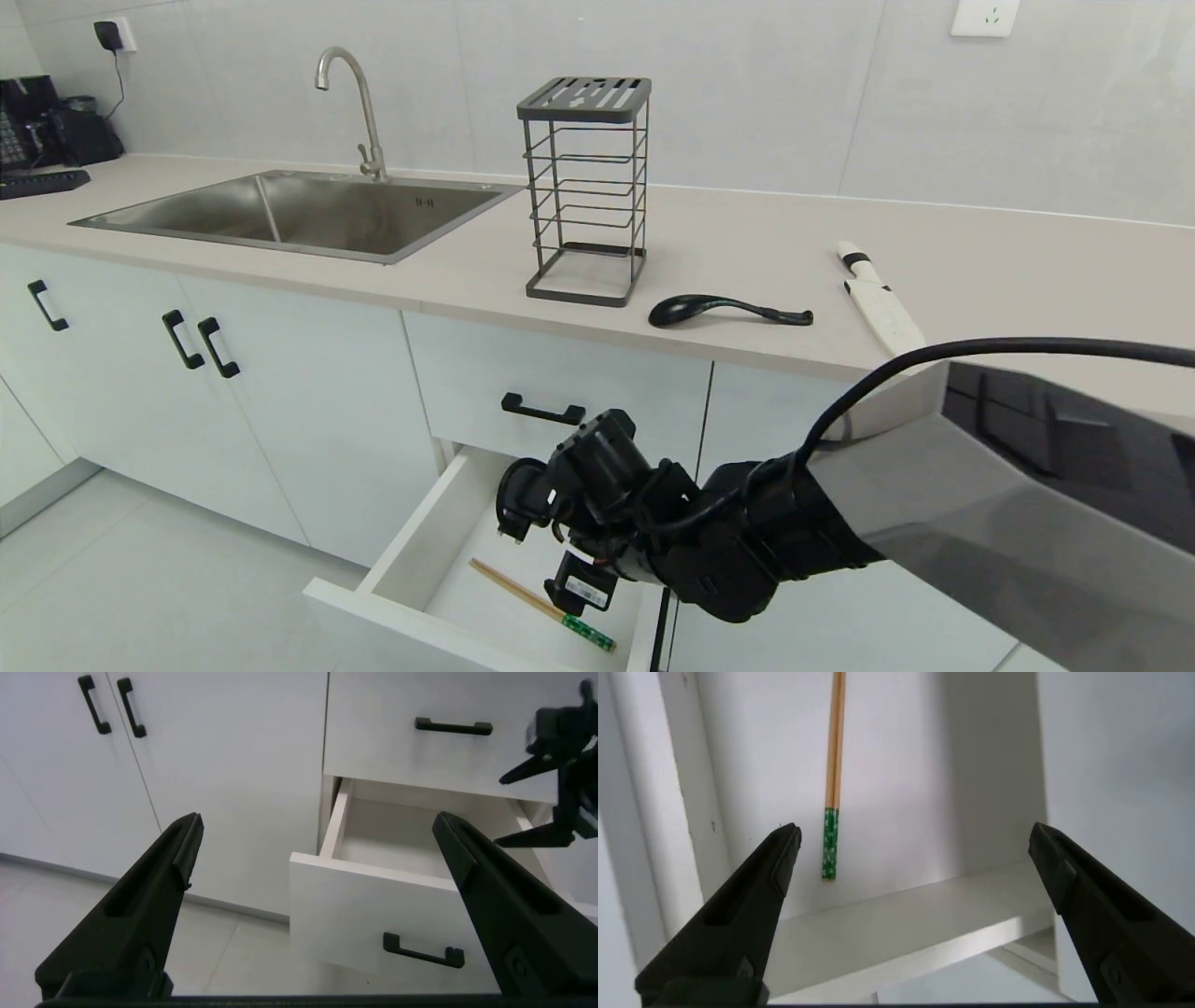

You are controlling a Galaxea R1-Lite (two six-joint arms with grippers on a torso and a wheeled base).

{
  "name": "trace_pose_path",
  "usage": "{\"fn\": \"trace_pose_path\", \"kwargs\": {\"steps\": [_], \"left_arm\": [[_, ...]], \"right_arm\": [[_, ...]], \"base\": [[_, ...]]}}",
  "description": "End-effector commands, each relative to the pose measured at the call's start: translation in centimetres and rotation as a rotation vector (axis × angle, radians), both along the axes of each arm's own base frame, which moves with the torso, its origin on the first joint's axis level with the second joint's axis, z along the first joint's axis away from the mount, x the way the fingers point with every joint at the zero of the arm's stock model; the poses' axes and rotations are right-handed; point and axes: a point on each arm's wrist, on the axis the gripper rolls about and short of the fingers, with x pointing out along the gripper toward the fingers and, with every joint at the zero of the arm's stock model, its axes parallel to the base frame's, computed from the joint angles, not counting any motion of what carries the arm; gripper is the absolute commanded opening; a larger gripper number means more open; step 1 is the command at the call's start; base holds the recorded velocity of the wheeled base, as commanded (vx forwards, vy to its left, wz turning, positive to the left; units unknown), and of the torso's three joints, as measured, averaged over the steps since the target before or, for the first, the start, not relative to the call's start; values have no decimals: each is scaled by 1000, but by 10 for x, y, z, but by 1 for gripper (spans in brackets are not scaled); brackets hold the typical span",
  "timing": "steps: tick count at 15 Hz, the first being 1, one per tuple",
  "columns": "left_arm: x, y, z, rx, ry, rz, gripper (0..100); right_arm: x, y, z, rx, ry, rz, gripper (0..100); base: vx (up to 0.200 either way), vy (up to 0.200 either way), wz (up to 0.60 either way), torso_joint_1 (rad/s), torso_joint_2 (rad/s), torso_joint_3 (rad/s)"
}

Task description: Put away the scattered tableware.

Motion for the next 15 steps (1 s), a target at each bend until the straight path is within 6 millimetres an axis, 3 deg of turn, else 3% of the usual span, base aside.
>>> {"fn": "trace_pose_path", "kwargs": {"steps": [1, 5, 8, 9, 10, 12, 15], "left_arm": [[0, 0, 0, 0, 2, 0, 100], [0, 0, 0, 0, 2, 0, 100], [0, 0, 0, 0, 2, 0, 100], [0, 0, 0, 0, 2, 0, 100], [0, 0, 0, 0, 2, 0, 100], [0, 0, 0, 0, 2, 0, 100], [0, 0, 0, 0, 2, 0, 100]], "right_arm": [[-13, -5, 34, 57, -32, 24, 100], [-49, -16, 100, 255, 8, 234, 100], [-63, -31, 140, 335, -52, 273, 100], [-63, -31, 140, 335, -52, 273, 100], [-51, -59, 171, 404, -111, 261, 100], [-41, -86, 193, 459, -152, 269, 100], [-2, -133, 209, 494, -216, 161, 100]], "base": [[0, 0, 0, 0, 0, 0], [0, 0, 0, 0, 0, 0], [0, 0, 0, 0, 0, 0], [0, 0, 0, 0, 0, 0], [0, 0, 0, 0, 0, 0], [0, 0, 0, 0, 0, 0], [0, 0, 0, 0, 0, 0]]}}
